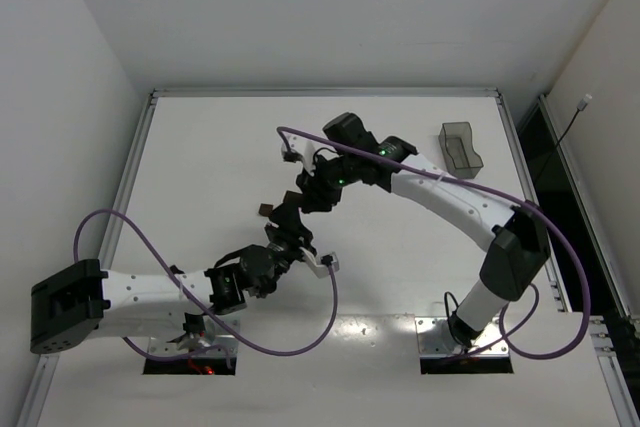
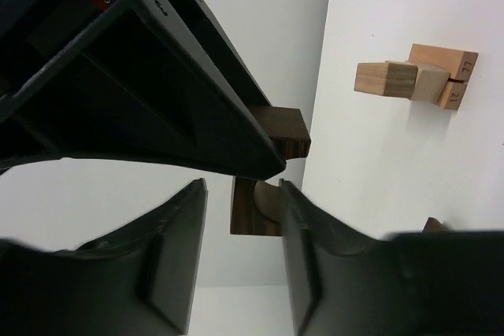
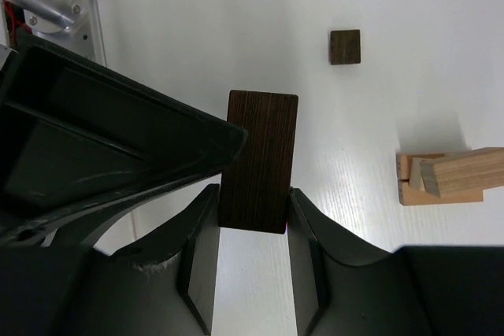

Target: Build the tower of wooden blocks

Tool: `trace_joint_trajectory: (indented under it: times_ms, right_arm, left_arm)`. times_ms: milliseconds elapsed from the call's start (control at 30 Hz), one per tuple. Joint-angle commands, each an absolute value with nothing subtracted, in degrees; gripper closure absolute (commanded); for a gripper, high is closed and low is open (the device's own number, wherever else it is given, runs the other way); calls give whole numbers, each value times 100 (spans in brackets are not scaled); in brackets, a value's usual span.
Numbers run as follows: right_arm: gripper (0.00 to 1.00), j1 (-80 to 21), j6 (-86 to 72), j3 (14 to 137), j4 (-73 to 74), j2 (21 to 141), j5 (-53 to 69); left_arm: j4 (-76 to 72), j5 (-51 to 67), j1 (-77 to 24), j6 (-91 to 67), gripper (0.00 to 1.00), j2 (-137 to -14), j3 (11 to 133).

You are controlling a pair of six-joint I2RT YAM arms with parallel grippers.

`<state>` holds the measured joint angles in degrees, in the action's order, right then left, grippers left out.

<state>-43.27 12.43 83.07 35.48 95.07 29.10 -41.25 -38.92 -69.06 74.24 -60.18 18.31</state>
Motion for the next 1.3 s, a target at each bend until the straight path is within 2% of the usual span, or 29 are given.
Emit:
trace_joint_trajectory:
  times_ms: [0,33,67,133,167,300,433,567,667,767,900,1000,1100,1267]
  right_arm:
    - [100,-4342,1327,8227,3182,9158,2804]
    - [100,-4290,1327,8227,3182,9158,2804]
    - [100,-4289,1327,8227,3182,9097,2804]
    - [100,-4289,1327,8165,3129,9097,2672]
    - [100,-4289,1327,8104,3129,9044,2672]
    - [100,-4219,977,7840,2945,8904,2173]
    - [100,-3720,-180,7629,2593,8789,1469]
    - [100,-3271,-1342,7322,2374,8789,556]
    - [100,-2998,-2167,7137,2181,8736,335]
    - [100,-2936,-2793,7066,1952,8797,237]
    - [100,-3137,-3418,7180,1740,9026,299]
    - [100,-3409,-3752,7521,1670,9368,-50]
    - [100,-3699,-3841,7961,1950,9719,-743]
    - [100,-4077,-3841,8454,2285,10168,-1879]
  left_arm:
    - [-4088,-3946,-6979,7251,60,-5951,2101]
    - [-4087,-3946,-6979,7190,50,-5950,2101]
    - [-4017,-3998,-6979,7189,35,-5950,2101]
    - [-3956,-4069,-6979,7058,24,-5950,2170]
    - [-3894,-4139,-6979,6971,15,-5950,2171]
    - [-3631,-4420,-6865,6611,12,-5897,2294]
    - [-2876,-4816,-6373,5636,12,-5845,2986]
    - [-1971,-5238,-5479,4146,10,-5739,3567]
    - [-645,-5300,-4759,3027,10,-5678,4215]
    - [595,-4941,-3933,1559,0,-5625,4814]
    - [1973,-4290,-2867,48,0,-5870,5509]
    - [3071,-3754,-2095,-726,0,-6590,6256]
    - [3480,-3095,-1453,-984,0,-7040,6609]
    - [3480,-2760,-1090,-1107,0,-7093,6609]
